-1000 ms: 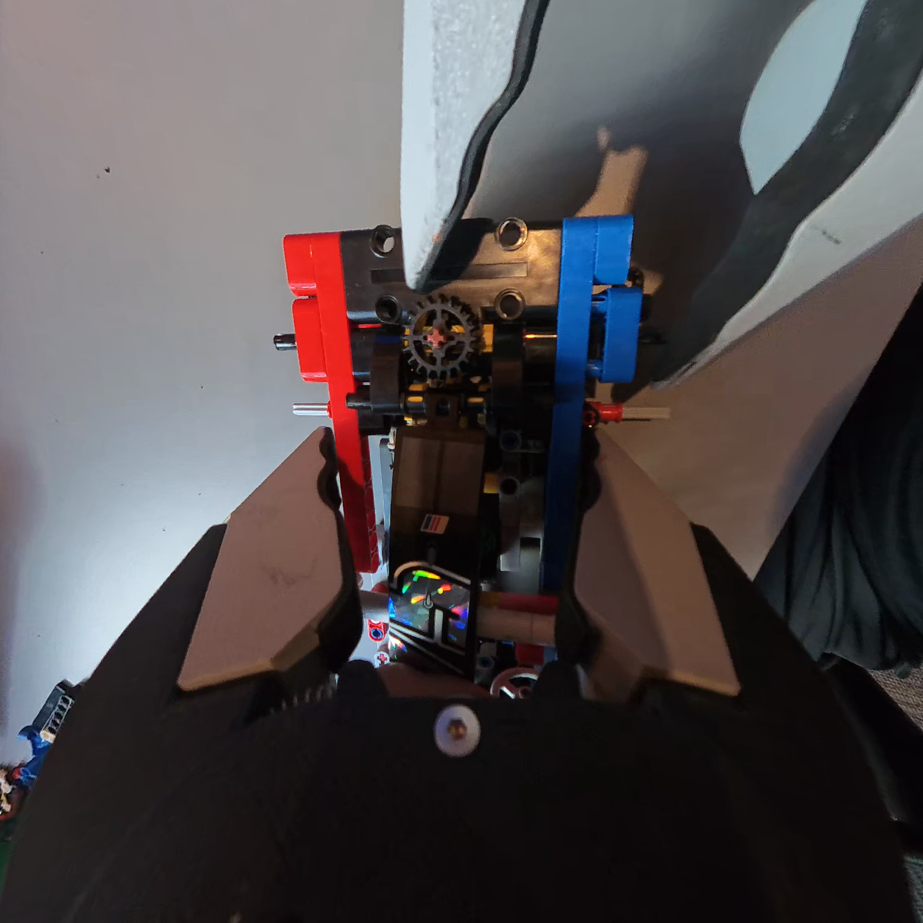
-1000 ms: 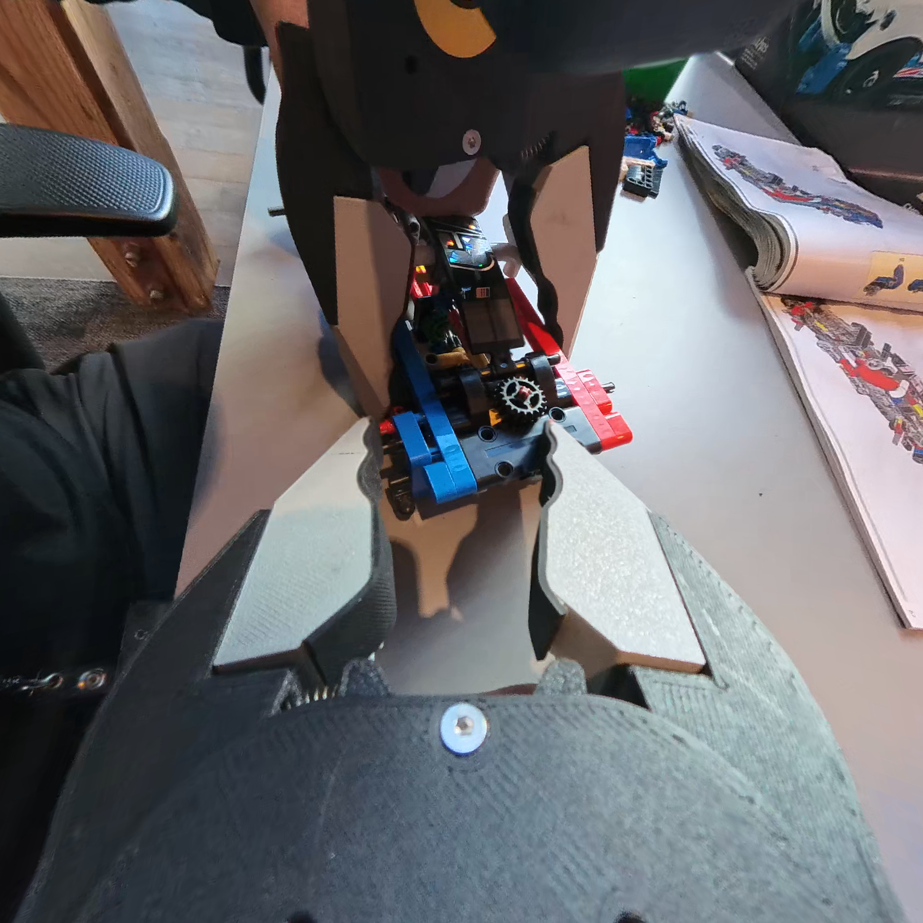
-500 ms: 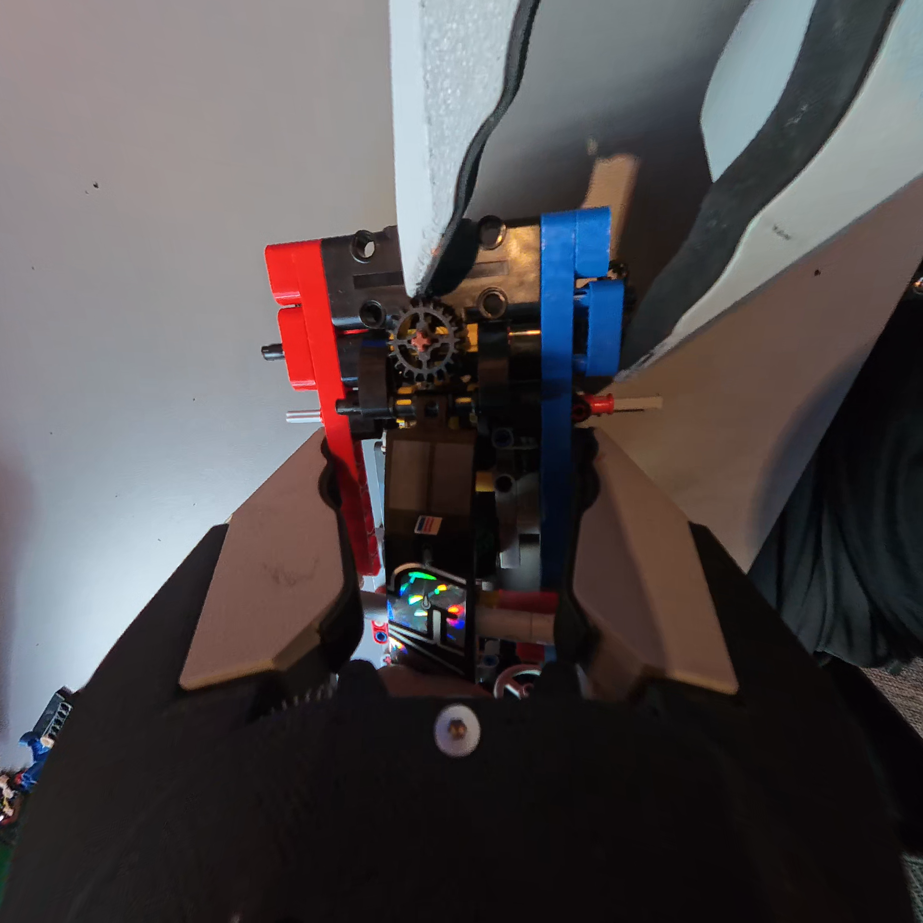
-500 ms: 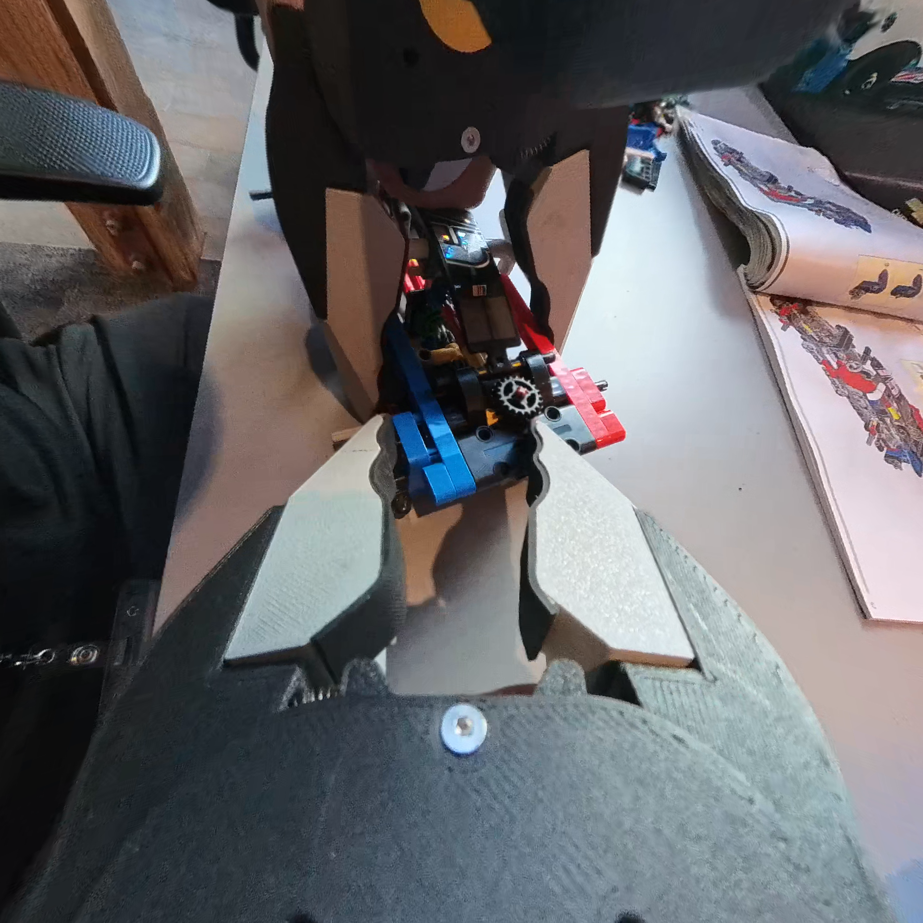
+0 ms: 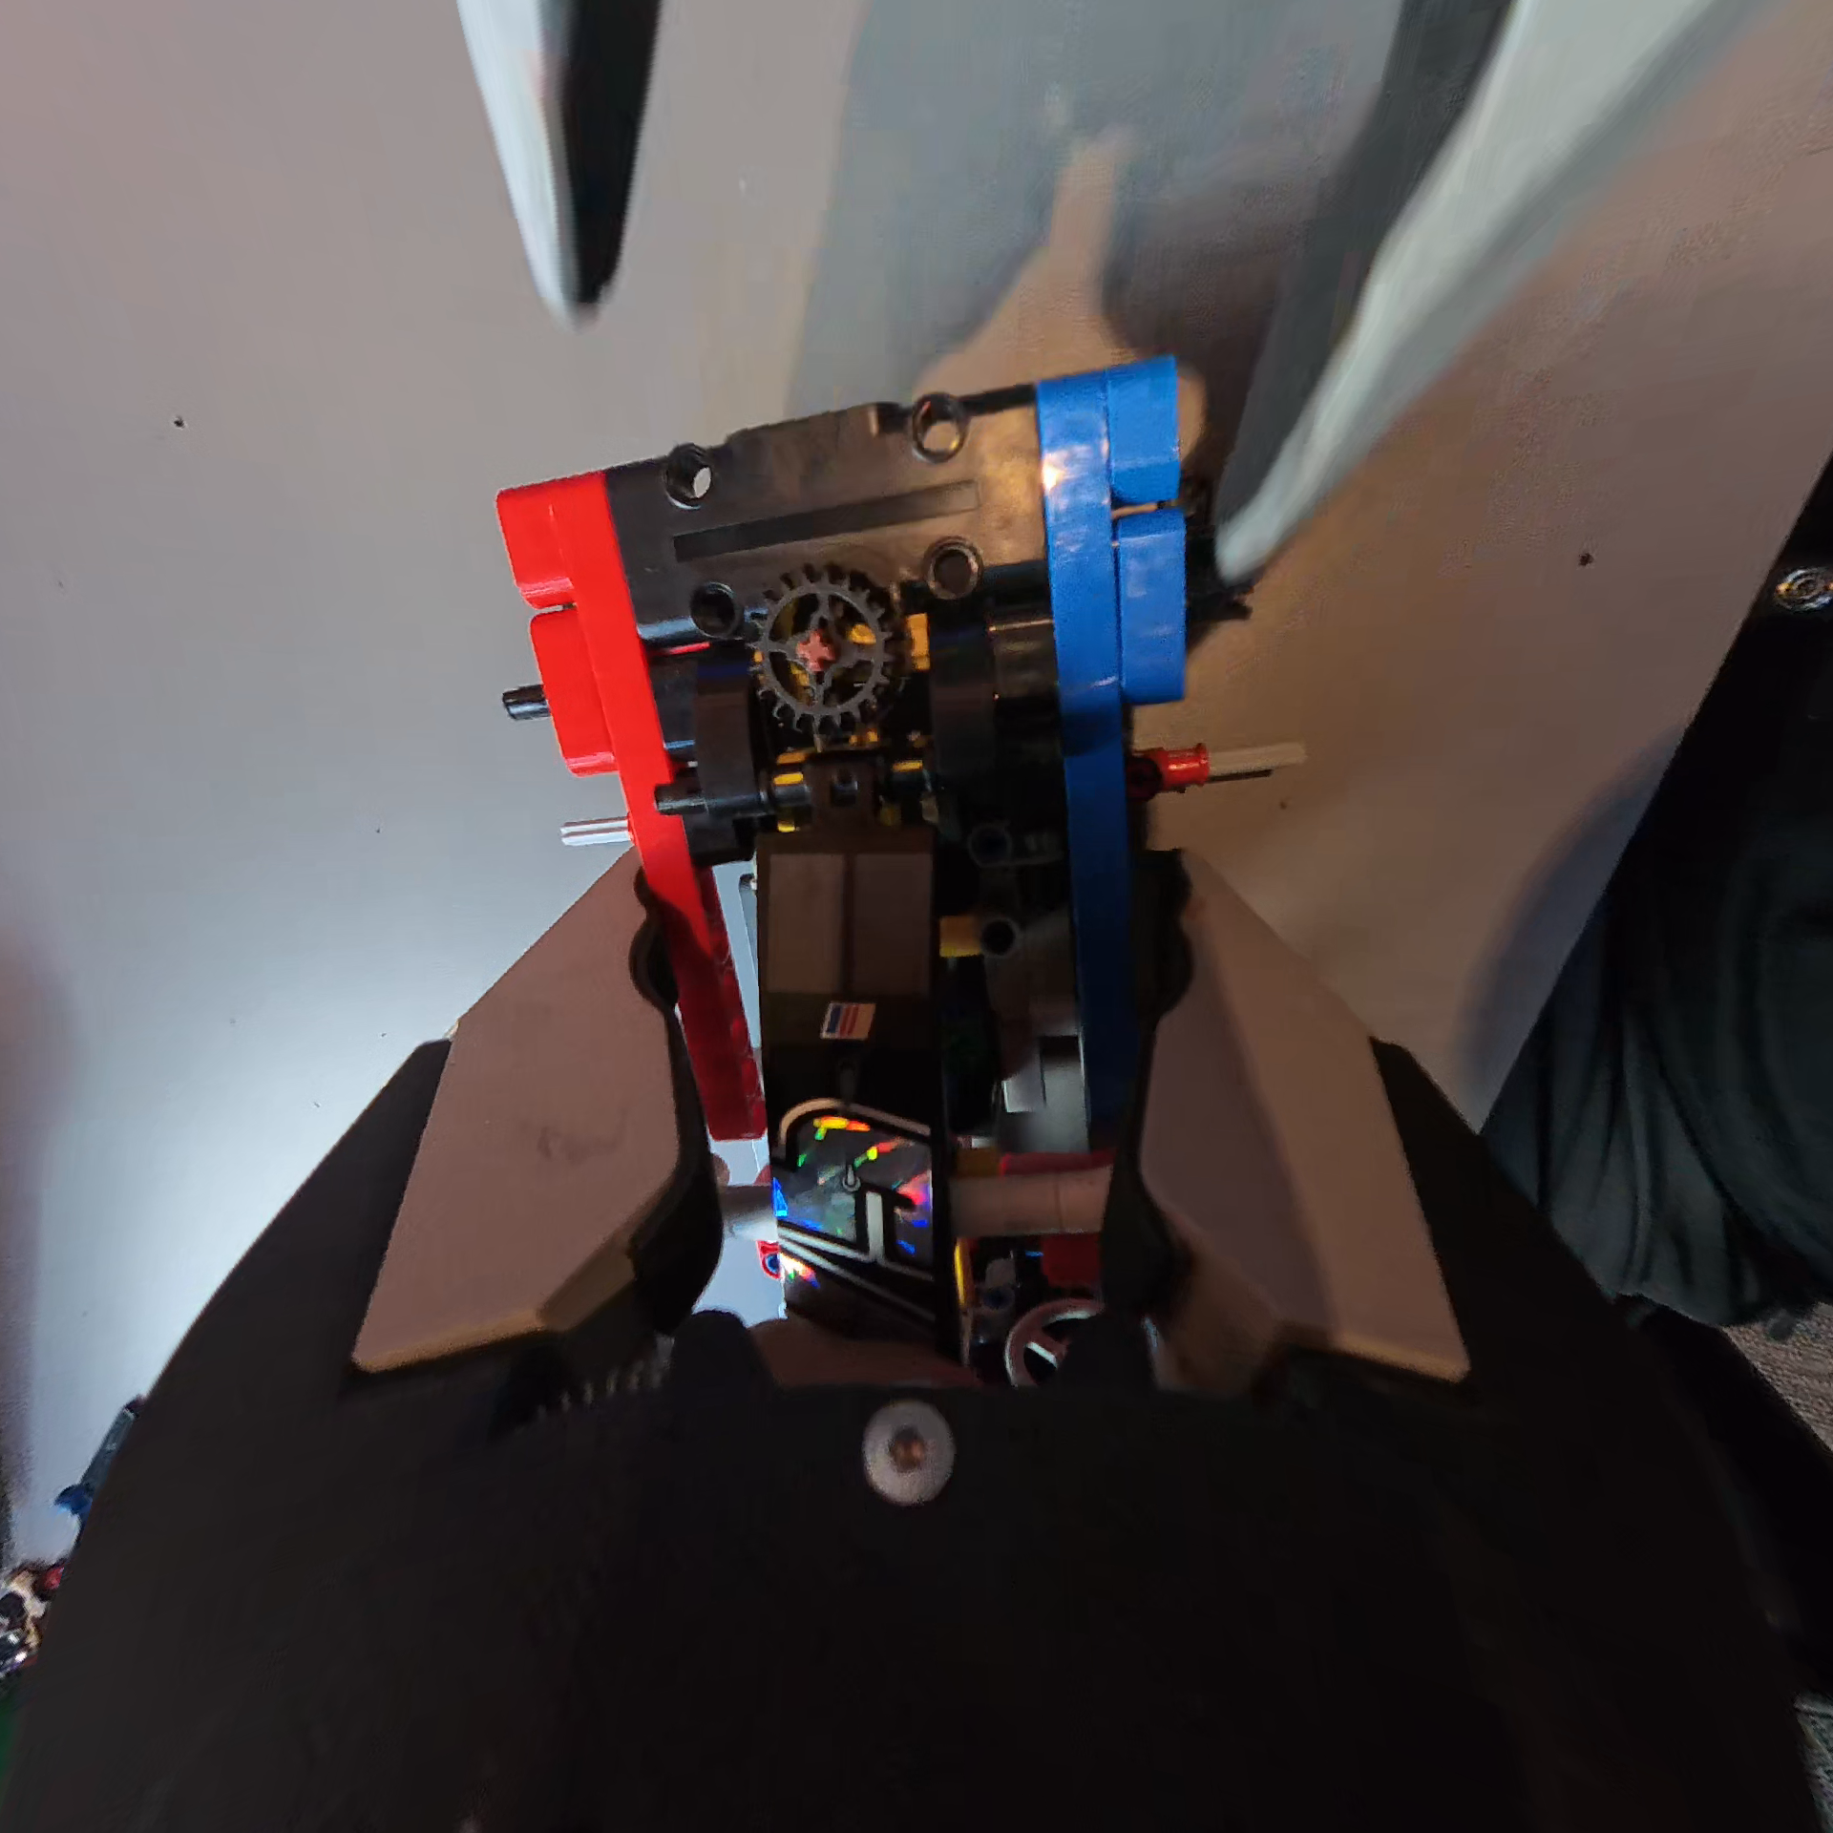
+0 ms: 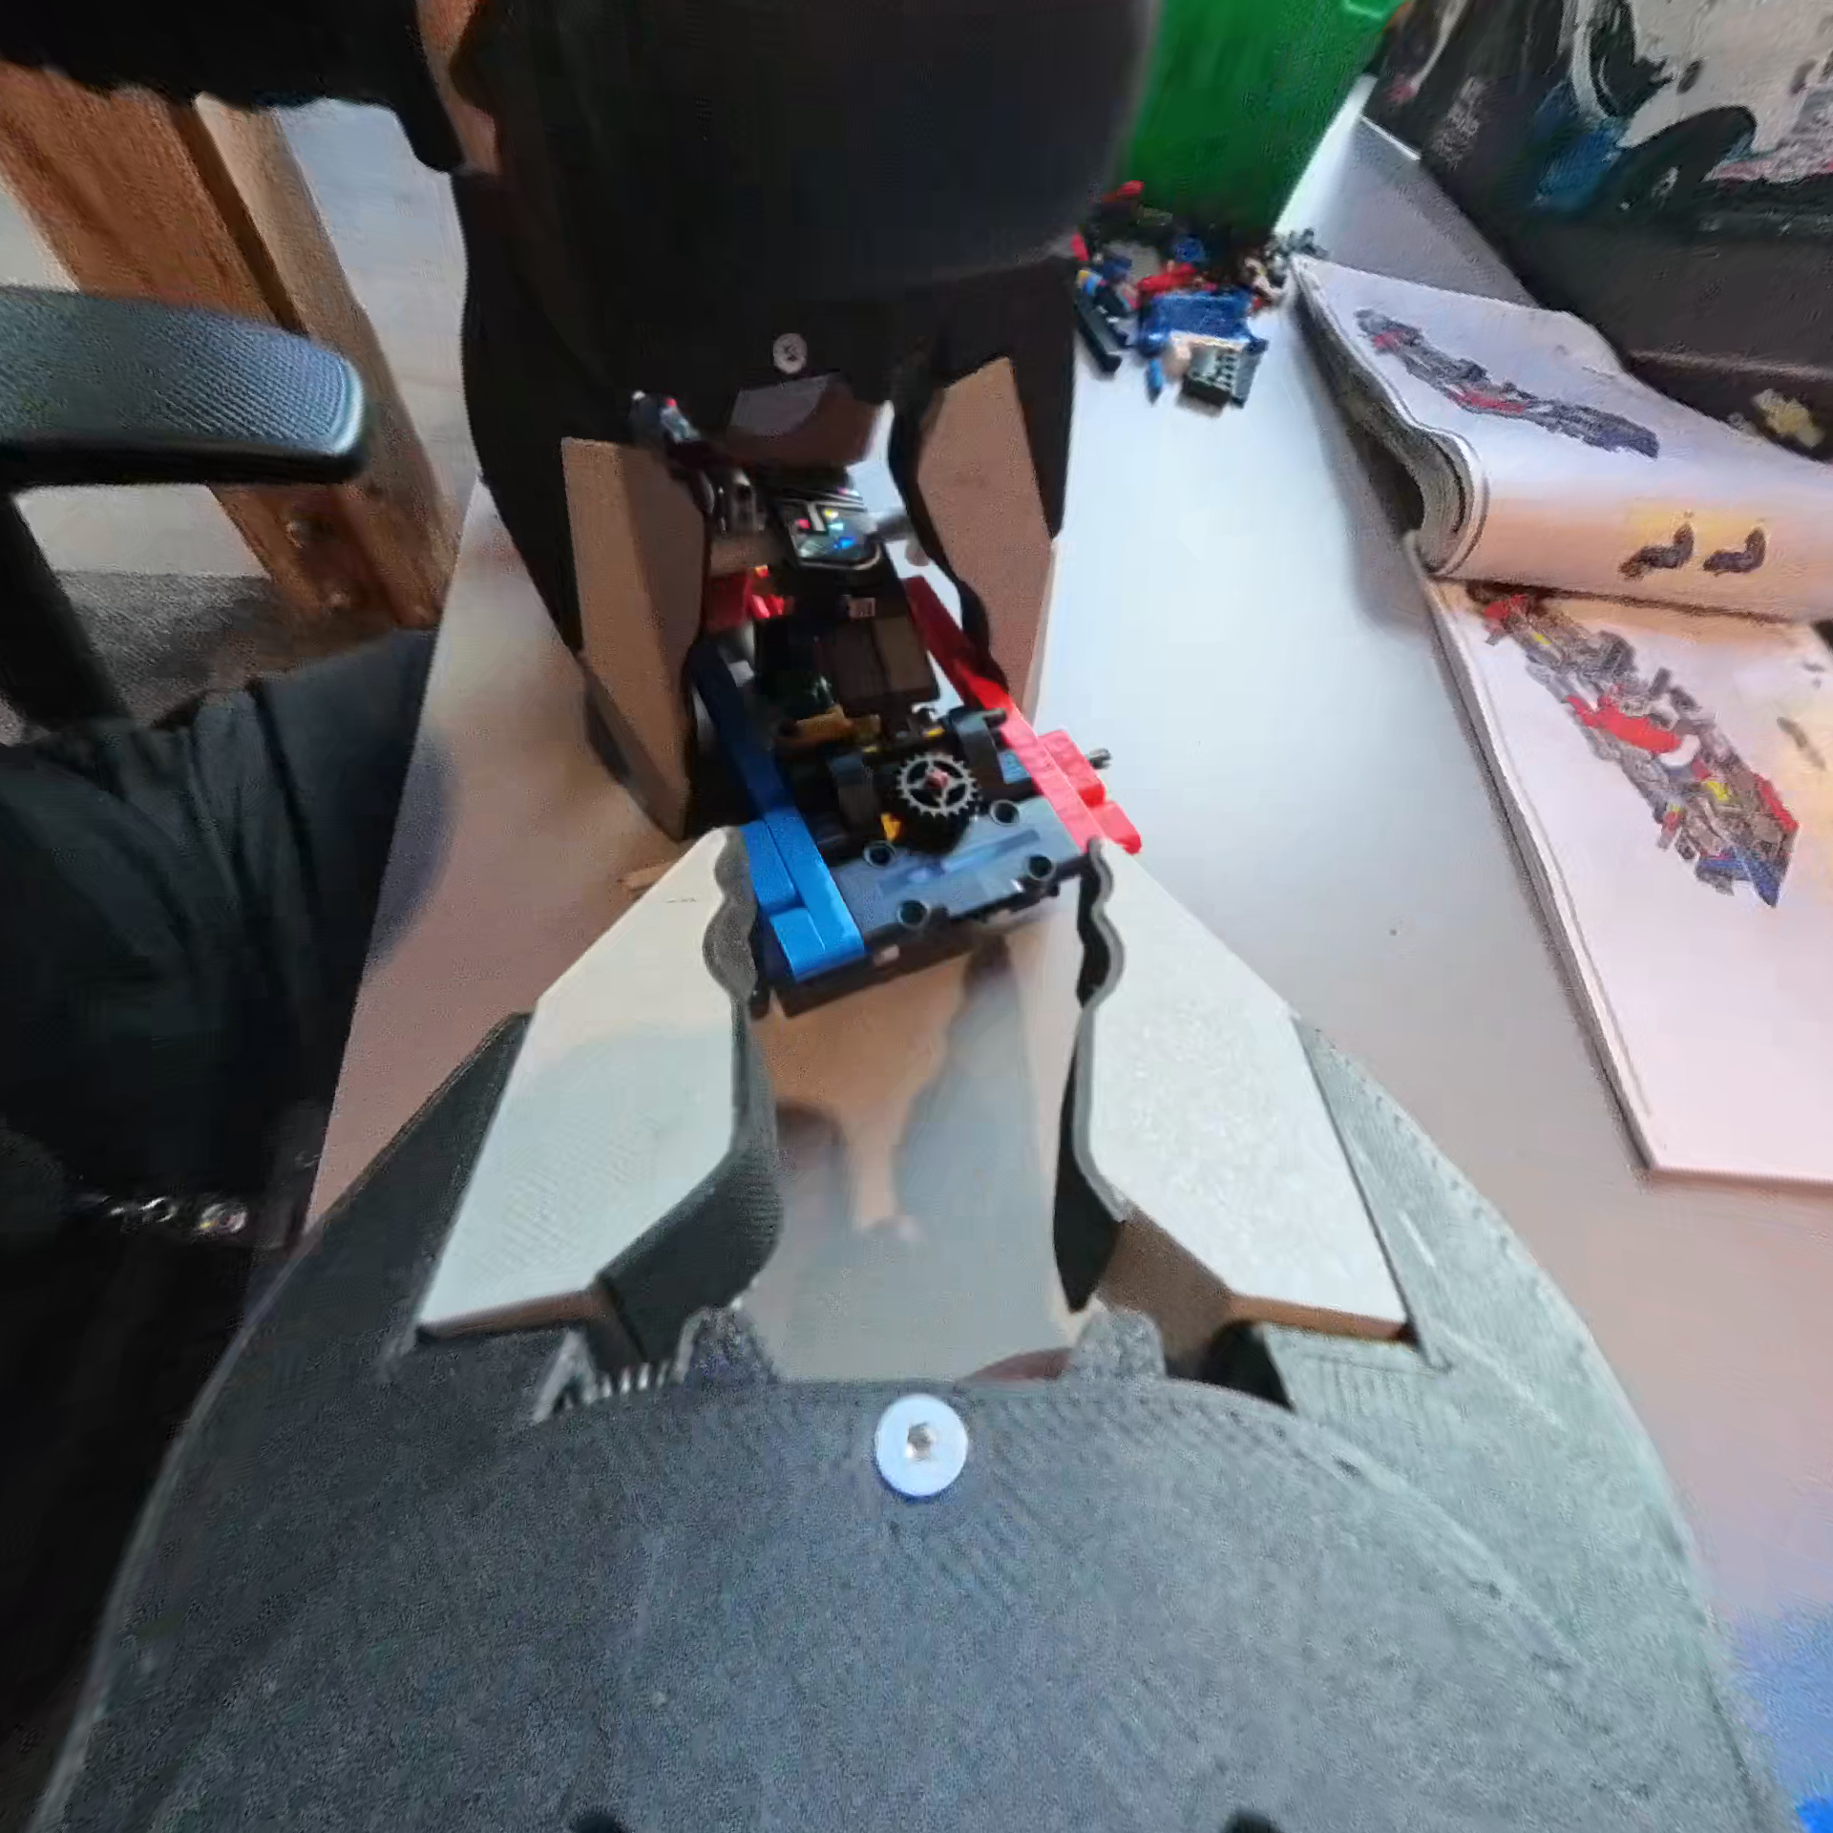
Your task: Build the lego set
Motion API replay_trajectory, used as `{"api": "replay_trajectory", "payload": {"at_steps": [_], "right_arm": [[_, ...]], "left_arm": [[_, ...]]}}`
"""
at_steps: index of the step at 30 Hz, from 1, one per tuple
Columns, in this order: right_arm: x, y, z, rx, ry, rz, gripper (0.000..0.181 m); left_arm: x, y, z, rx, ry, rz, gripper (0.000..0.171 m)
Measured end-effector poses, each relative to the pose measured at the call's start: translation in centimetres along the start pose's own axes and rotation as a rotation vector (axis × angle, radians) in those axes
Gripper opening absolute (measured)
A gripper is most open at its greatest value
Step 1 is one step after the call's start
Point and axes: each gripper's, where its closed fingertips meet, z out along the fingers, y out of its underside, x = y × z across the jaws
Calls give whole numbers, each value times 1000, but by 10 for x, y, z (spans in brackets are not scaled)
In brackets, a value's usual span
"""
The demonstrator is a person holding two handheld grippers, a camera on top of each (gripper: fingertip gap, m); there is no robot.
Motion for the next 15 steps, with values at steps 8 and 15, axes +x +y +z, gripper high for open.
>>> {"api": "replay_trajectory", "payload": {"at_steps": [8,15], "right_arm": [[-19,40,-5,-84,-180,150,72],[-25,66,3,-223,-238,68,68]], "left_arm": [[-5,-4,-4,34,-48,114,89],[1,-5,-13,170,-66,293,83]]}}
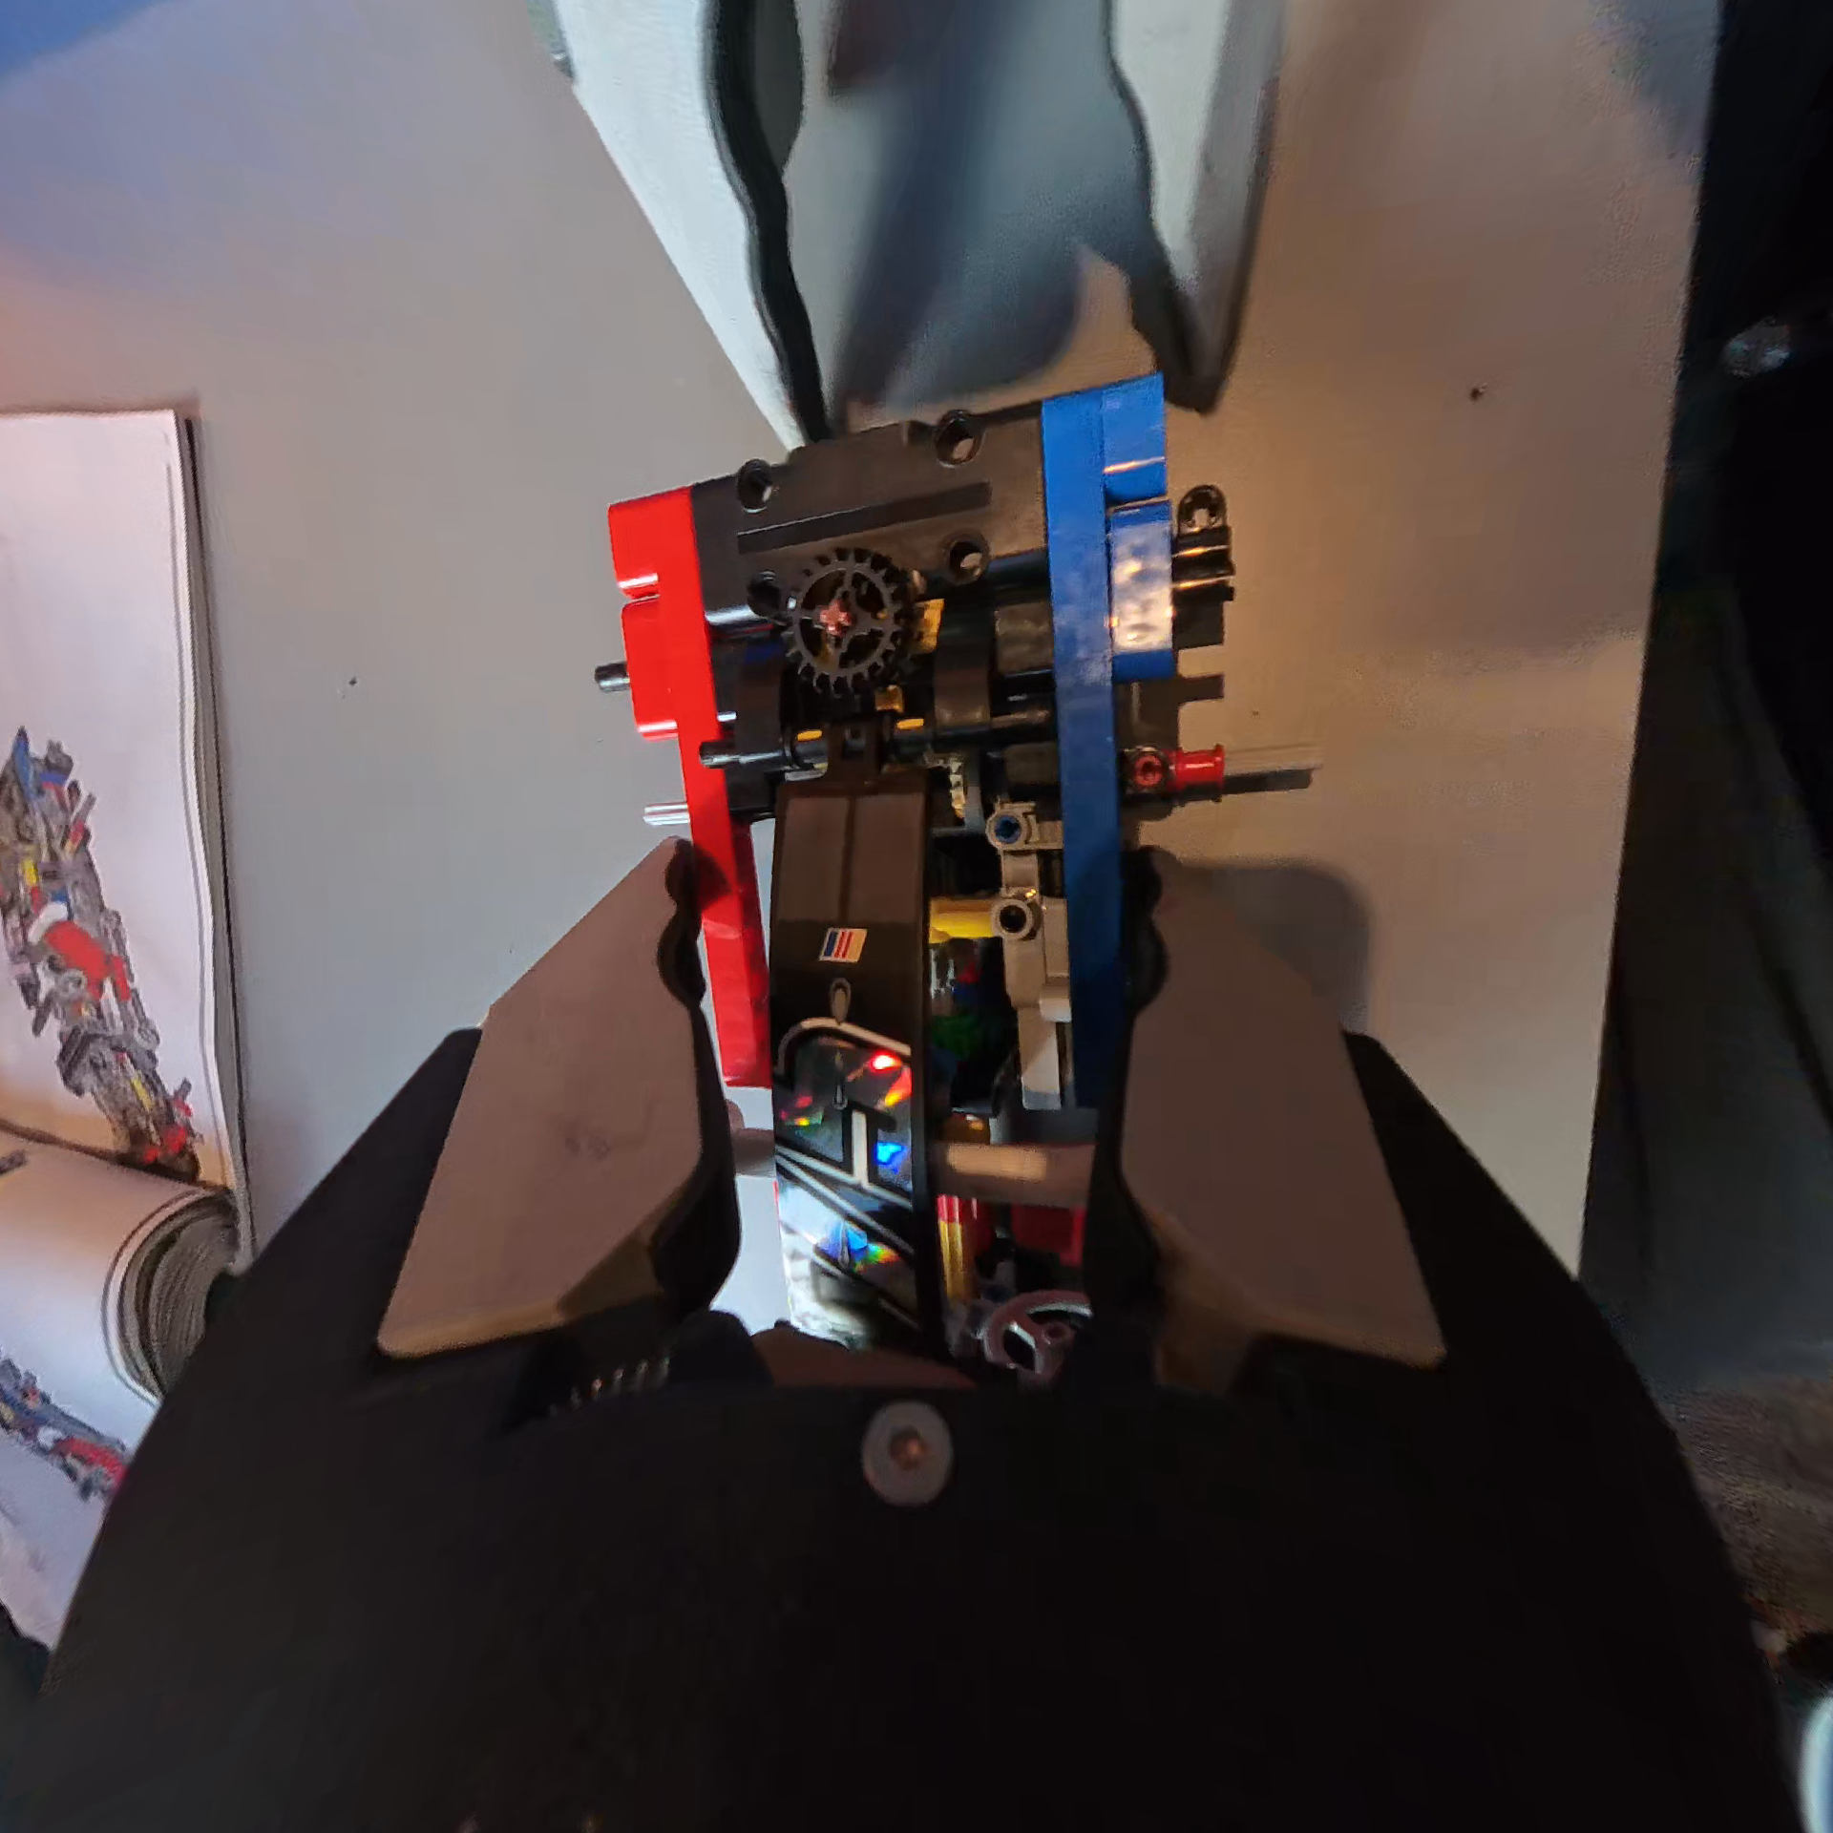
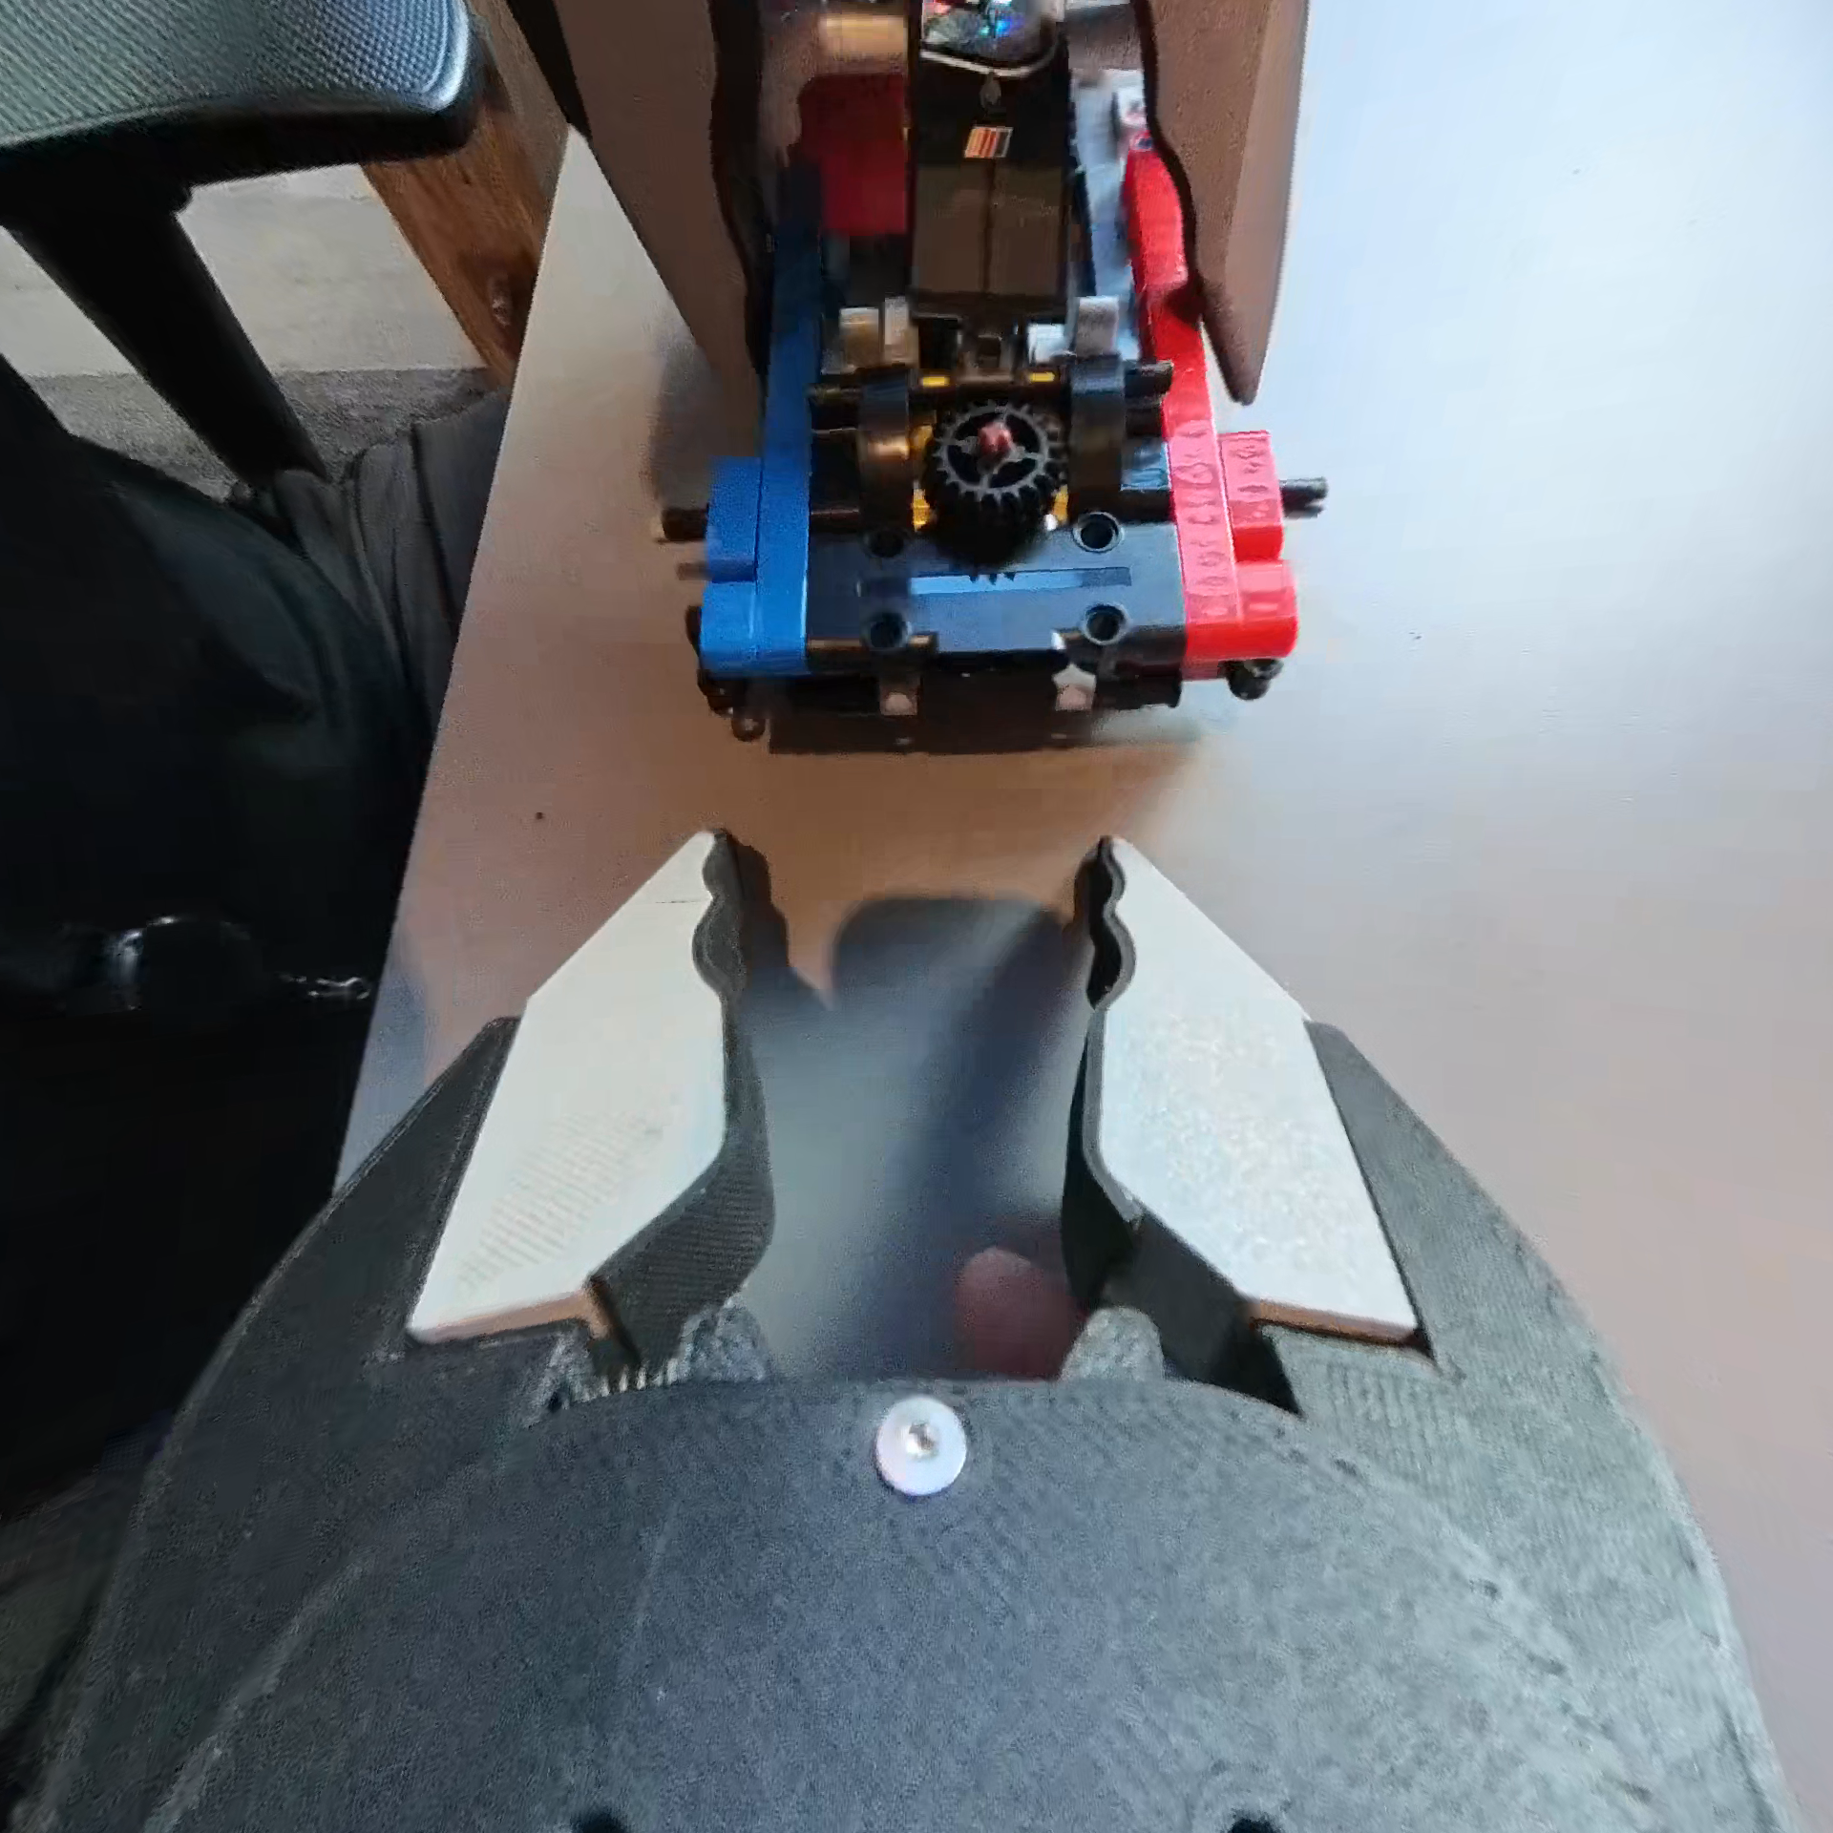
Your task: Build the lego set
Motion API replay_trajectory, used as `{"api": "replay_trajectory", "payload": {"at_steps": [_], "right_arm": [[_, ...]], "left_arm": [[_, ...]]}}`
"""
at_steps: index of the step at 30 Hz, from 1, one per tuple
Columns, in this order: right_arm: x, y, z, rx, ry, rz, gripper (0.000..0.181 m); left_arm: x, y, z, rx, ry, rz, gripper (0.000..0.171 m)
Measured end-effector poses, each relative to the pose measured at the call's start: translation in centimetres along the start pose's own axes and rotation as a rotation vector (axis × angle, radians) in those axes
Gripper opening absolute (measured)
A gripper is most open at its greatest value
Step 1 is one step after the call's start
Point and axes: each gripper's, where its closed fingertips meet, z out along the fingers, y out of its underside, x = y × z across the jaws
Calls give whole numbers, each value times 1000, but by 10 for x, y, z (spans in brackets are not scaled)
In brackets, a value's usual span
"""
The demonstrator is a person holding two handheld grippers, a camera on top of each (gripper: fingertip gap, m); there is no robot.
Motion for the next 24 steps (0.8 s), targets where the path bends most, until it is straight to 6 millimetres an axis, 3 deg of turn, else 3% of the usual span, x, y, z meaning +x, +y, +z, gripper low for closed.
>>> {"api": "replay_trajectory", "payload": {"at_steps": [4,10,16,24], "right_arm": [[23,11,-22,32,-10,83,60],[54,-9,-55,289,-3,312,55],[67,-9,-56,319,52,428,54],[66,-8,-53,303,71,402,60]], "left_arm": [[3,5,-1,1,45,67,85],[4,10,-2,19,70,115,86],[6,22,-3,-81,121,70,88],[7,28,-3,-81,139,-32,94]]}}
